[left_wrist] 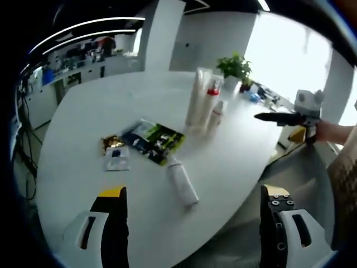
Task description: Arrange the skincare products in the storage area until every visible bottle or jar stands upright without overlapping.
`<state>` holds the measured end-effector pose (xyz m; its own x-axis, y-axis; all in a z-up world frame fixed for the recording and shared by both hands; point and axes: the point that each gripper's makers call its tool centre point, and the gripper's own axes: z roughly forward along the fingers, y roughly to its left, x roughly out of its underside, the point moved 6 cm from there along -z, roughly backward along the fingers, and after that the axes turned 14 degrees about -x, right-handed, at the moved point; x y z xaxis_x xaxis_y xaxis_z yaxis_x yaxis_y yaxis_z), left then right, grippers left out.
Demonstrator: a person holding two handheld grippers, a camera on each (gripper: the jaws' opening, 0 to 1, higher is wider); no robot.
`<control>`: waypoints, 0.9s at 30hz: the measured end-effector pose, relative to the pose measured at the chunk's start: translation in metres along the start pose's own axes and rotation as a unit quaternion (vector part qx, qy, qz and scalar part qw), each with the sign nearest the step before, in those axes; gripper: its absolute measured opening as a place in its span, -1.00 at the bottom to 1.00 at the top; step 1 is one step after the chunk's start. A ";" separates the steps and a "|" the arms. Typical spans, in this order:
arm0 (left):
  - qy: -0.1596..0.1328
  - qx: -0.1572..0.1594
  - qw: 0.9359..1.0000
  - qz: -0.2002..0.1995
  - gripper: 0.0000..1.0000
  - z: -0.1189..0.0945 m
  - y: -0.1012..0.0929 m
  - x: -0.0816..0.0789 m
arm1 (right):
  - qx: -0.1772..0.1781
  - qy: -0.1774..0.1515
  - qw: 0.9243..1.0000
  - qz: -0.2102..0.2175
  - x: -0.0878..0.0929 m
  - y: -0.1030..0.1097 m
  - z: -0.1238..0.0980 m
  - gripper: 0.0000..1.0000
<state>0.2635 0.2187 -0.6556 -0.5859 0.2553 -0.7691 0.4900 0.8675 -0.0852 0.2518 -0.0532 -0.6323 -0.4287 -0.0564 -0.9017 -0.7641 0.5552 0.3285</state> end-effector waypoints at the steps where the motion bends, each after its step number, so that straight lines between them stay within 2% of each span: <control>1: 0.001 0.000 1.000 0.000 0.94 0.000 0.000 0.000 | 0.000 0.000 1.000 0.000 0.000 0.000 0.000 0.91; 5: 0.004 -0.001 1.000 -0.001 0.94 0.004 -0.001 -0.001 | -0.001 0.003 1.000 -0.002 0.001 0.001 0.001 0.91; 13: 0.048 -0.028 0.998 0.014 0.88 0.017 -0.001 0.003 | 0.002 0.005 1.000 -0.005 0.001 0.001 0.001 0.90; 16: 0.055 -0.029 0.998 0.016 0.86 0.023 -0.004 0.001 | 0.004 0.004 1.000 -0.004 0.001 0.001 0.001 0.90; 27: 0.094 -0.032 0.994 0.044 0.62 0.045 -0.015 -0.007 | 0.005 0.010 1.000 -0.012 0.002 0.002 0.002 0.89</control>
<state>0.2896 0.1848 -0.6776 -0.6566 0.4013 -0.6386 0.5064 0.8621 0.0211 0.2509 -0.0507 -0.6339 -0.4207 -0.0867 -0.9030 -0.7691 0.5621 0.3043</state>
